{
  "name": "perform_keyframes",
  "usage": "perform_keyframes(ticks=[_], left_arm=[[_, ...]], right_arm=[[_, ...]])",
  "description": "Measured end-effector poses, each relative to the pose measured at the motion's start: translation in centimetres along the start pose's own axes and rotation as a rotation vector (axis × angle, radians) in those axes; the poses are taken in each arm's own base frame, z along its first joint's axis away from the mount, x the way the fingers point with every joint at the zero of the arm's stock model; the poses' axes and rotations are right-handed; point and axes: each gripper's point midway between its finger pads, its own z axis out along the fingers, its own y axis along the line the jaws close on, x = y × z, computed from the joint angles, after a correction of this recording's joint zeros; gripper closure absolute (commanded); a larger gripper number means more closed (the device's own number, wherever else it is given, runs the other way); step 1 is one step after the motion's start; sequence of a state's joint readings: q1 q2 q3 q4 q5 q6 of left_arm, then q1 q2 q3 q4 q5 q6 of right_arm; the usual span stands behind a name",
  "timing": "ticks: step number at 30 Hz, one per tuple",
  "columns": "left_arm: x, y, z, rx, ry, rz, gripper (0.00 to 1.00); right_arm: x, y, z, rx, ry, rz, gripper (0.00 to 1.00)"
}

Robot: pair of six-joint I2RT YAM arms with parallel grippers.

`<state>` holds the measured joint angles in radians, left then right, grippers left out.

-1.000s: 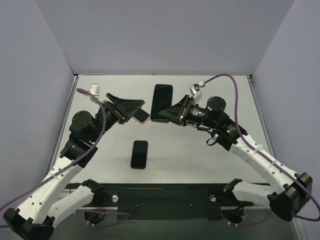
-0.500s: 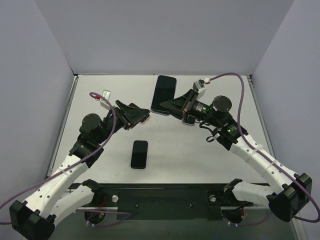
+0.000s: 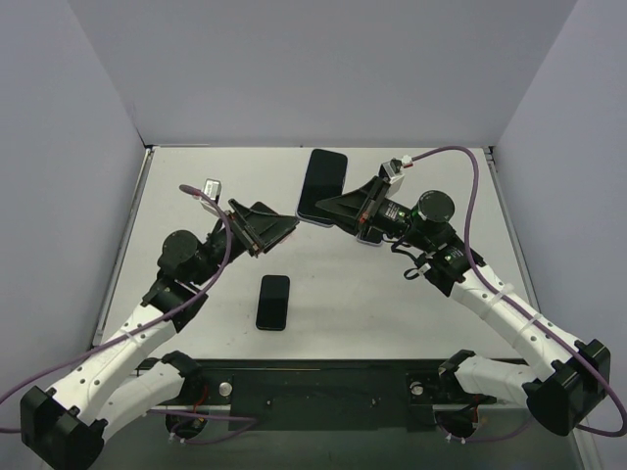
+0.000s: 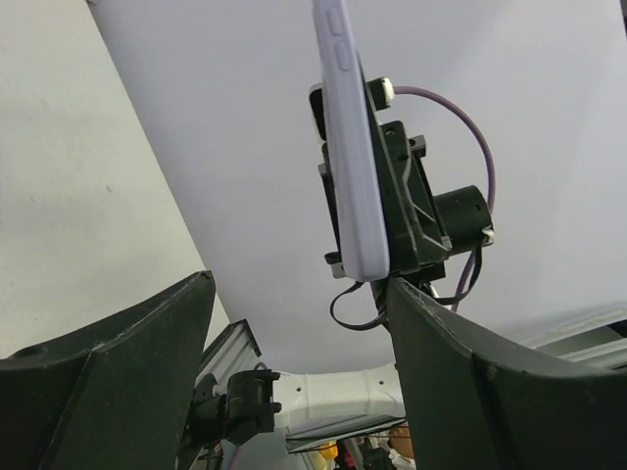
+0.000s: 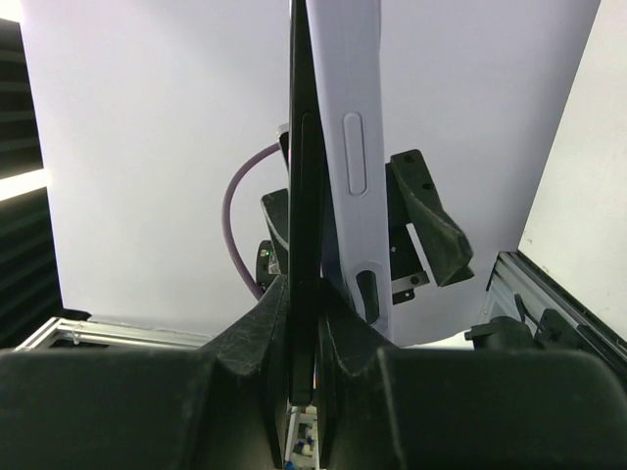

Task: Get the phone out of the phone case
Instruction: Remove the phone case from the phone.

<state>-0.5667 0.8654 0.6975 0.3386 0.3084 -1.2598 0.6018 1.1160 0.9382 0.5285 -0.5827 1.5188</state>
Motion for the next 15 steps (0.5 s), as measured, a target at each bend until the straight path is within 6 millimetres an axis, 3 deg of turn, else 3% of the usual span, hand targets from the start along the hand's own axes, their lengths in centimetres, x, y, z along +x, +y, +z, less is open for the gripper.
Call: perform_keyframes(ticks=[9, 15], left_arm=[[-0.2, -2.6, -0.6, 0.091, -0.018, 0.018, 0.19], [0.0, -1.5, 0.2, 0.066, -0.007, 0.009, 0.2]], right_arm=[[0.0, -0.3, 0.0, 0.007, -0.002, 0.005, 1.0], [0.0, -0.2, 0.0, 0.006, -0.002, 0.014, 1.0]])
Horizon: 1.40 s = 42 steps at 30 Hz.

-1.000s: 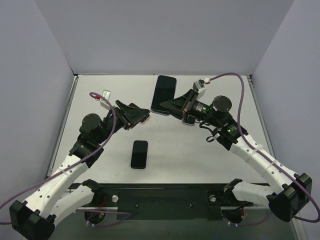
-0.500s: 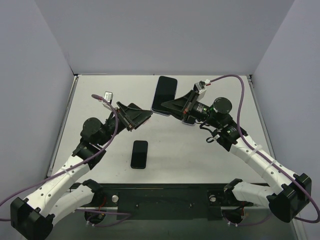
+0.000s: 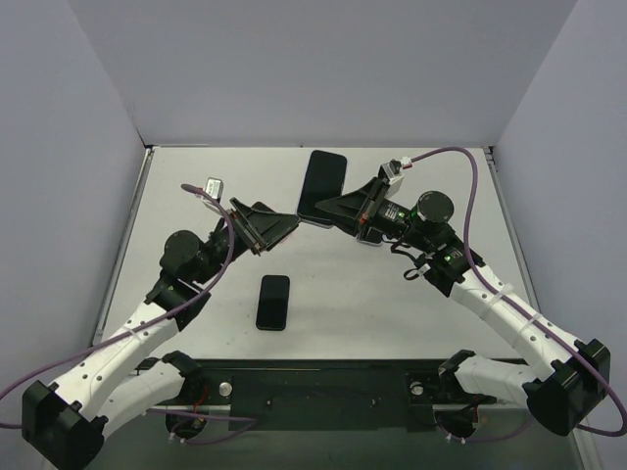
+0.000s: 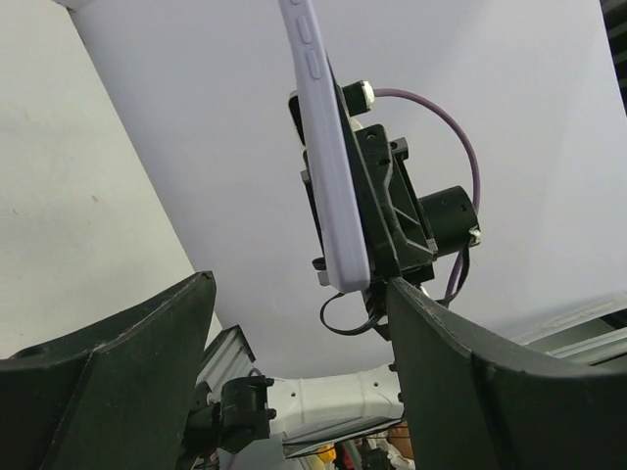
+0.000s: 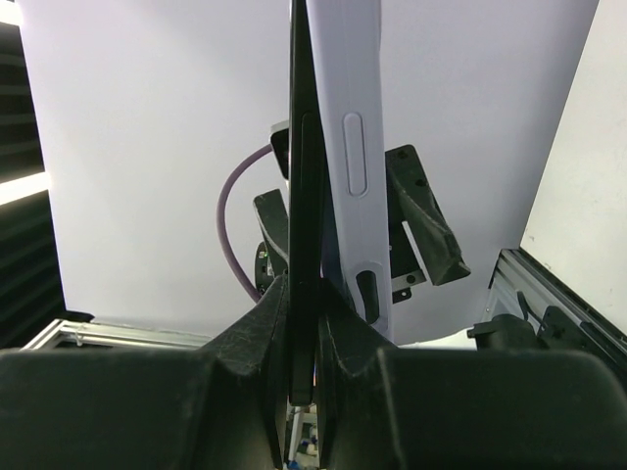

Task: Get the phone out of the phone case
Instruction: Remove the phone case from the phone, then place the phone case at the center of the board, then place the phone at the center of the board.

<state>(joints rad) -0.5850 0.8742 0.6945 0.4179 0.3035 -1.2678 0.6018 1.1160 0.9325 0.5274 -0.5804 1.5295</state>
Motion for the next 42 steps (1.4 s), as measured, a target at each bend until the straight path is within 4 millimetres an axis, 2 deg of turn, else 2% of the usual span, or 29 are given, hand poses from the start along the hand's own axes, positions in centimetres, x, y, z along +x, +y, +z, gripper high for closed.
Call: perform_keyframes(ticks=[10, 16, 18, 19, 20, 21, 22, 23, 24, 26, 28, 31, 33, 35, 37, 39, 40, 42], left_arm=[[0.7, 1.5, 1.1, -0.038, 0.021, -0.017, 0.31], [-0.2, 1.5, 1.5, -0.066, -0.015, 0.014, 0.33], [-0.8, 1.5, 1.9, -0.083, -0.041, 0.026, 0.41], [-1.1, 1.6, 2.0, -0.093, -0.054, 0.028, 0.53], [-1.4, 1.8, 2.2, -0.101, -0.067, 0.032, 0.58], [-1.6, 2.0, 2.4, -0.114, -0.076, 0.035, 0.73], [-1.8, 2.3, 2.5, -0.123, -0.082, 0.041, 0.79], [-1.9, 2.7, 2.7, -0.142, -0.085, 0.047, 0.91], [-2.1, 3.4, 2.9, -0.176, -0.088, 0.058, 0.99], [-2.9, 5.2, 3.1, -0.28, -0.109, 0.087, 1.0], [-4.8, 7.7, 2.4, -0.438, -0.179, 0.13, 1.0], [-8.8, 11.0, -0.3, -0.654, -0.304, 0.218, 1.0], [-12.4, 13.6, -3.2, -0.806, -0.383, 0.279, 1.0], [-16.3, 16.5, -7.0, -0.972, -0.47, 0.323, 1.0], [-18.9, 19.2, -10.7, -1.119, -0.52, 0.326, 1.0], [-20.6, 21.9, -14.7, -1.237, -0.562, 0.291, 1.0], [-20.9, 23.1, -16.8, -1.282, -0.58, 0.261, 1.0], [-20.7, 25.5, -20.7, -1.359, -0.61, 0.181, 1.0]], right_arm=[[-0.1, -0.1, 0.0, -0.008, -0.01, 0.027, 1.0], [0.1, 0.1, 0.2, -0.021, -0.01, 0.034, 1.0], [0.3, 0.2, 0.2, -0.024, -0.006, 0.034, 1.0], [0.3, 0.2, 0.2, -0.025, -0.005, 0.034, 1.0], [0.4, 0.1, 0.2, -0.024, -0.004, 0.034, 1.0], [0.4, 0.1, 0.2, -0.023, -0.004, 0.035, 1.0], [0.4, -0.1, 0.2, -0.02, -0.004, 0.036, 1.0], [0.4, -0.3, 0.2, -0.015, -0.004, 0.037, 1.0], [0.3, -0.6, 0.2, -0.01, -0.006, 0.036, 1.0], [0.2, -1.5, 0.1, 0.024, -0.005, 0.023, 1.0], [0.1, -3.2, -0.1, 0.1, -0.001, -0.028, 1.0], [-0.6, -6.6, -1.2, 0.272, -0.005, -0.125, 1.0], [-2.4, -9.4, -3.0, 0.433, -0.042, -0.204, 1.0], [-5.2, -12.0, -5.5, 0.581, -0.105, -0.265, 1.0], [-8.9, -15.1, -9.2, 0.751, -0.202, -0.299, 1.0], [-12.6, -18.5, -13.9, 0.925, -0.318, -0.294, 1.0], [-13.6, -20.0, -15.9, 0.991, -0.355, -0.284, 1.0], [-15.4, -23.9, -21.3, 1.161, -0.446, -0.227, 1.0]])
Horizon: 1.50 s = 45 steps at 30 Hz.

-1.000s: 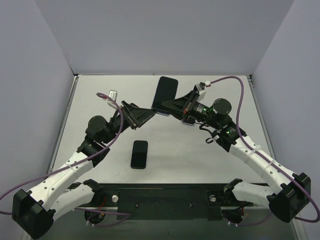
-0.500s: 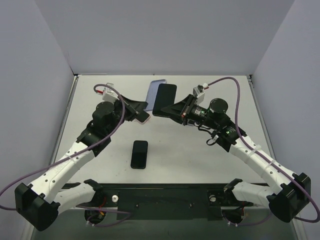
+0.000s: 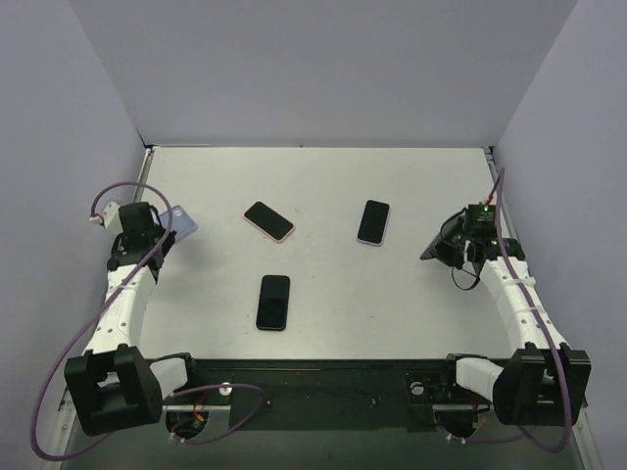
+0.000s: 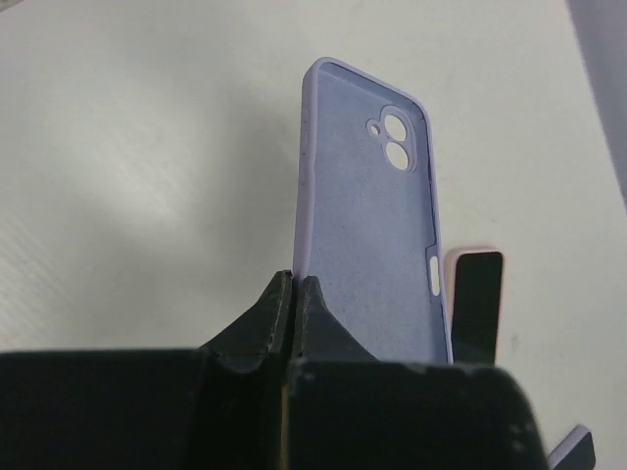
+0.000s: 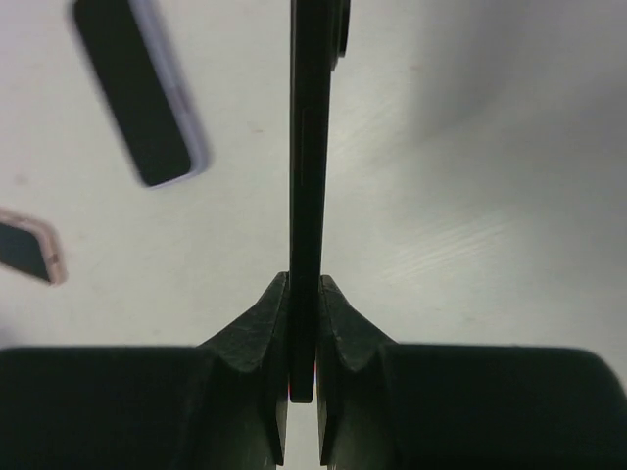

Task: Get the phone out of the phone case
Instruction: Place the phone at the center of the board, then pick up the phone at the center of the board.

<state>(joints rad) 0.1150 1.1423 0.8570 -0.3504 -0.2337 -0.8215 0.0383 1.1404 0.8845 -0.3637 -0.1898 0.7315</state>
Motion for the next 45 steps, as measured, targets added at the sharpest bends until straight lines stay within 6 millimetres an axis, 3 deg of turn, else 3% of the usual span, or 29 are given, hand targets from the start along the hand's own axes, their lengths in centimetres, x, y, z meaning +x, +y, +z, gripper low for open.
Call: perform_keyframes(ticks=[3, 5, 7, 13, 18, 19, 21, 22, 23, 24, 25, 29, 30, 31, 33, 35, 38, 39, 42, 45], left_arm=[[1.0, 4.9, 1.3, -0.105, 0.042, -0.078, 1.0], [1.5, 7.1, 1.6, -0.159, 0.053, -0.104, 1.0], [1.8, 8.1, 1.7, -0.184, 0.058, -0.115, 1.0], [2.4, 9.0, 2.6, -0.209, 0.081, -0.125, 1.0], [4.6, 11.3, 3.4, -0.279, 0.135, -0.14, 1.0], [4.8, 11.4, 3.4, -0.282, 0.136, -0.145, 0.95], [5.0, 11.6, 3.5, -0.285, 0.135, -0.155, 0.69], [5.0, 11.6, 3.5, -0.291, 0.134, -0.161, 0.5], [5.0, 11.8, 3.5, -0.304, 0.131, -0.169, 0.42], [5.1, 12.3, 3.3, -0.328, 0.134, -0.172, 0.24], [5.3, 12.7, 3.2, -0.35, 0.138, -0.177, 0.18], [5.1, 13.7, 2.2, -0.412, 0.12, -0.181, 0.16], [4.8, 13.7, 1.8, -0.414, 0.109, -0.175, 0.15], [4.2, 13.4, 1.2, -0.415, 0.079, -0.158, 0.15], [3.1, 11.7, 0.2, -0.378, 0.027, -0.118, 0.14], [2.4, 7.8, -1.0, -0.274, -0.026, -0.051, 0.14], [3.4, 0.7, -2.5, -0.052, -0.04, 0.03, 0.15], [5.1, -1.9, -3.1, 0.033, -0.005, 0.074, 0.15], [8.9, -6.4, -4.0, 0.181, 0.098, 0.151, 0.14], [14.2, -10.2, -5.3, 0.34, 0.244, 0.242, 0.14]], right_arm=[[0.9, -7.1, 1.9, 0.183, 0.027, 0.069, 1.0], [2.0, -10.1, 2.4, 0.255, 0.058, 0.102, 1.0], [2.4, -11.8, 2.4, 0.29, 0.074, 0.13, 1.0], [0.8, -13.6, 3.2, 0.274, 0.05, 0.222, 1.0], [1.5, -14.4, 3.8, 0.246, 0.07, 0.276, 0.95], [1.6, -14.5, 3.9, 0.244, 0.074, 0.287, 0.91], [1.5, -14.6, 4.1, 0.236, 0.078, 0.302, 0.71], [1.4, -14.5, 4.2, 0.231, 0.074, 0.306, 0.56], [1.3, -14.5, 4.2, 0.229, 0.071, 0.309, 0.51], [1.2, -14.5, 4.2, 0.227, 0.065, 0.311, 0.44], [1.2, -14.6, 4.1, 0.233, 0.059, 0.306, 0.42], [0.8, -15.4, 2.7, 0.286, -0.001, 0.273, 0.3], [0.4, -15.5, 2.1, 0.309, -0.028, 0.248, 0.18], [-0.1, -15.4, 1.4, 0.34, -0.063, 0.215, 0.13], [-1.1, -14.0, 0.4, 0.369, -0.12, 0.109, 0.12], [-2.6, -10.4, -0.1, 0.345, -0.17, -0.03, 0.11], [-3.7, -5.3, 0.8, 0.299, -0.165, -0.163, 0.11], [-4.1, -3.1, 1.4, 0.284, -0.154, -0.2, 0.11], [-4.9, 3.2, 5.2, 0.242, -0.11, -0.288, 0.11], [-4.0, 7.1, 9.2, 0.231, -0.048, -0.352, 0.11]])
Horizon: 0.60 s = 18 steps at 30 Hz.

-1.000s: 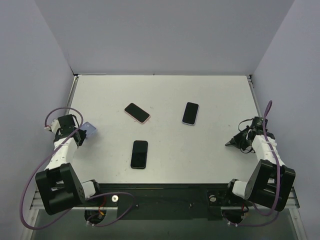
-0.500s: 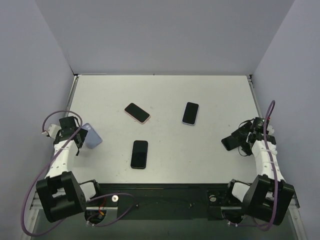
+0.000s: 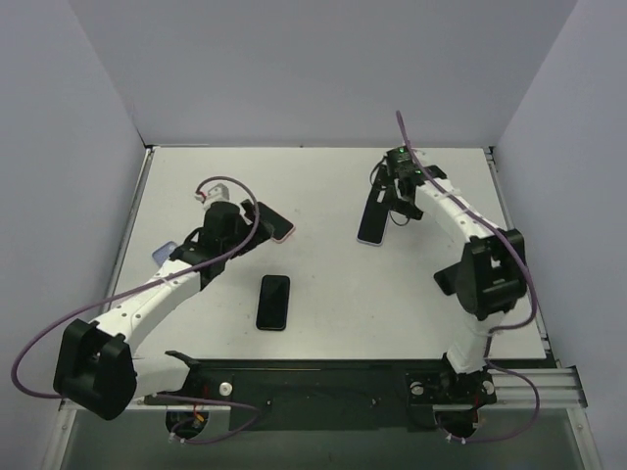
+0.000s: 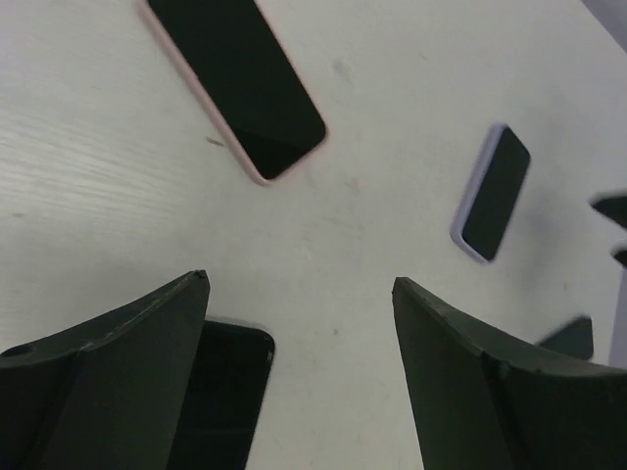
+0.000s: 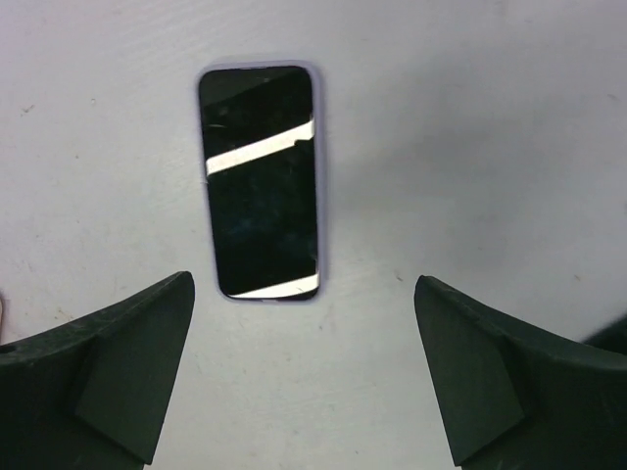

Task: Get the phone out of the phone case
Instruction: Pick up the phone at the center of the board.

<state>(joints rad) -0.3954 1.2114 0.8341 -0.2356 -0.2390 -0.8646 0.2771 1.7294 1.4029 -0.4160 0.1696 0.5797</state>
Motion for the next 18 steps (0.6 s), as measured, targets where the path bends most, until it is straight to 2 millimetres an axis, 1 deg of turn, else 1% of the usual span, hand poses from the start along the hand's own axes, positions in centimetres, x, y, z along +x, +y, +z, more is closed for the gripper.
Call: perform_keyframes(ticks=[1, 2, 3, 4, 6, 8, 10, 13, 15, 18], left_arm=[[1.6, -1.6, -0.1, 0.063, 0.05, 0.032, 0.14], [2.7, -2.8, -0.3, 0.111, 0.085, 0.053, 0.14], [4.2, -4.5, -1.0, 0.186, 0.131, 0.083, 0.14], [5.1, -5.7, -1.6, 0.235, 0.159, 0.101, 0.14], [6.7, -8.2, -3.1, 0.356, 0.21, 0.138, 0.13], [7.9, -9.8, -4.6, 0.445, 0.243, 0.162, 0.13], [8.8, -10.4, -5.7, 0.491, 0.264, 0.177, 0.13], [9.6, -10.4, -7.0, 0.531, 0.282, 0.188, 0.13], [9.4, -10.3, -7.6, 0.542, 0.278, 0.187, 0.13], [8.8, -10.5, -8.4, 0.558, 0.257, 0.182, 0.13]], right_arm=[[0.3, 1.4, 1.1, -0.003, 0.029, -0.028, 0.11], [0.5, 2.6, 2.2, -0.006, 0.054, -0.051, 0.11], [0.8, 3.4, 3.3, -0.005, 0.078, -0.073, 0.11], [1.0, 4.1, 4.3, -0.001, 0.104, -0.095, 0.11], [1.6, 5.0, 6.2, 0.002, 0.149, -0.125, 0.11], [2.7, 5.0, 7.5, 0.015, 0.199, -0.151, 0.11], [3.7, 4.8, 8.2, 0.026, 0.24, -0.169, 0.12], [5.2, 4.3, 9.0, 0.043, 0.297, -0.197, 0.14], [5.8, 4.3, 9.6, 0.053, 0.323, -0.205, 0.16], [5.5, 4.4, 9.8, 0.052, 0.33, -0.212, 0.16]])
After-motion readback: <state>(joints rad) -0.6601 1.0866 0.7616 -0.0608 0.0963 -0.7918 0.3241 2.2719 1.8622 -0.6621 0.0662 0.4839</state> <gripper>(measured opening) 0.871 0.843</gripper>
